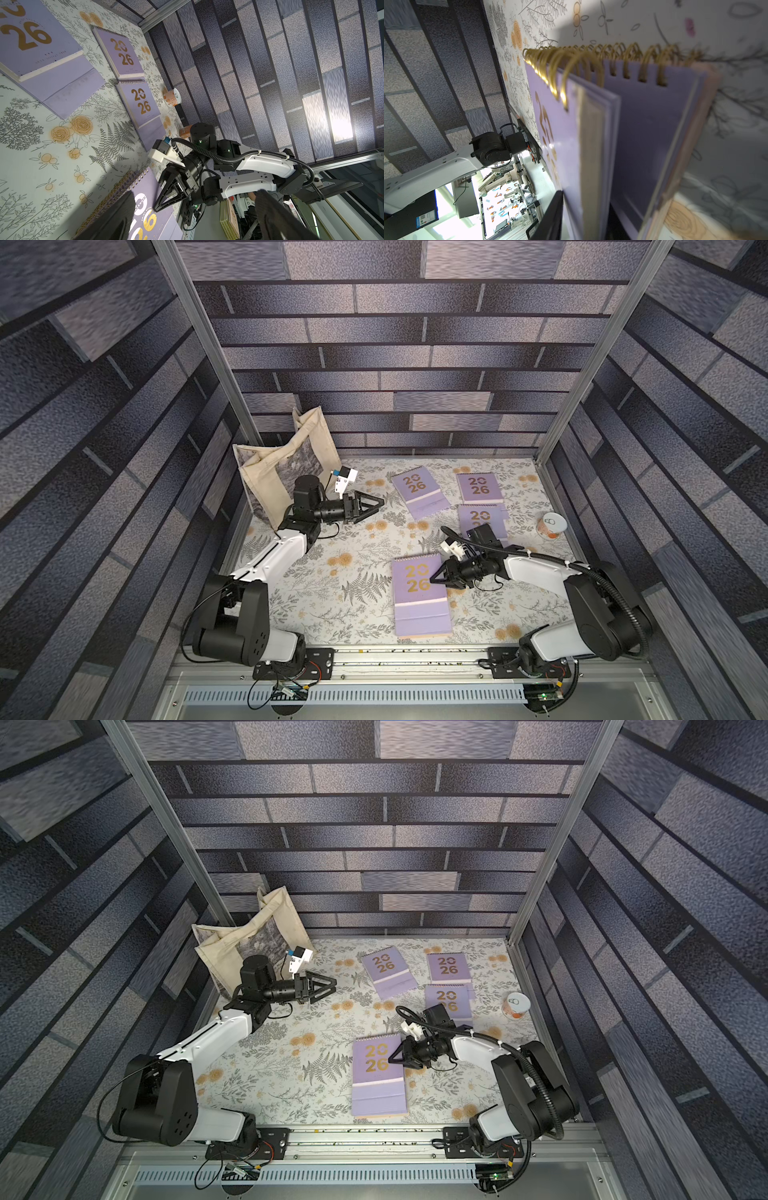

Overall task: Stack the calendars
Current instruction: Place the calendar at the calendar.

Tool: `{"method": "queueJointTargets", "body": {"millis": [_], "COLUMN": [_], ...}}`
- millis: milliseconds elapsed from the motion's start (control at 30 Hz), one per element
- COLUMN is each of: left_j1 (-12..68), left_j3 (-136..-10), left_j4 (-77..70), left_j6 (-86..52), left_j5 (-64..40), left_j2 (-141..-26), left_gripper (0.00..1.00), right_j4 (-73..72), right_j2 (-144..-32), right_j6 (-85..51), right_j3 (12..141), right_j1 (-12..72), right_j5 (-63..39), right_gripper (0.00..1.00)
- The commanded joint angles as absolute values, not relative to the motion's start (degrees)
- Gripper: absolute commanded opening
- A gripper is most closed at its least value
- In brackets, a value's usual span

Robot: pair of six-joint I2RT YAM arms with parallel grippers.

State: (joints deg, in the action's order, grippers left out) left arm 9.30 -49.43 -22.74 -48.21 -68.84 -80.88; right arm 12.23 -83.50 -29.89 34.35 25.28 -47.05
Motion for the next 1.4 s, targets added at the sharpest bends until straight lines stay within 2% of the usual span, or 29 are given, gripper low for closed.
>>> {"method": "queueJointTargets", "body": {"millis": [0, 233, 533, 1067, 1300, 1367], "left_j1": [9.0, 9.1, 8.9, 9.1, 8.8, 8.6], "left_j3": [-49.9, -49.7, -50.1, -50.5, -50.9, -51.8], "left_j4": [-24.2, -24.6, -24.1, -23.8, -21.4, -18.3], "left_j6": [-47.7, -47.9, -47.8, -47.8, -46.2, -44.5], "left_j5": [-70.0, -70.1, -70.2, -70.1, -68.8, -67.6], "left_j2": [-81.3, -81.9, -81.6, -82.1, -82.1, -82.6], "left_gripper": [0.93, 0.93, 0.93, 0.92, 0.94, 0.97], "right_j4": [16.7, 20.9, 23.1, 26.7, 32.7, 35.3], "right_j2": [-83.4, -83.7, -84.3, -82.0, -79.6, -78.2], "right_j6": [-28.2, -26.6, -26.0, -25.0, -22.2, -20.4], "right_j3": [36.2, 39.1, 39.7, 39.1, 41.4, 43.3], "right_j1": [25.5, 25.5, 25.5, 25.5, 25.5, 25.1], "right_j5": [-43.7, -40.2, -39.0, -37.5, -31.1, -30.3], "right_gripper": [0.30, 0.31, 0.43, 0.48, 0.54, 0.57]}}
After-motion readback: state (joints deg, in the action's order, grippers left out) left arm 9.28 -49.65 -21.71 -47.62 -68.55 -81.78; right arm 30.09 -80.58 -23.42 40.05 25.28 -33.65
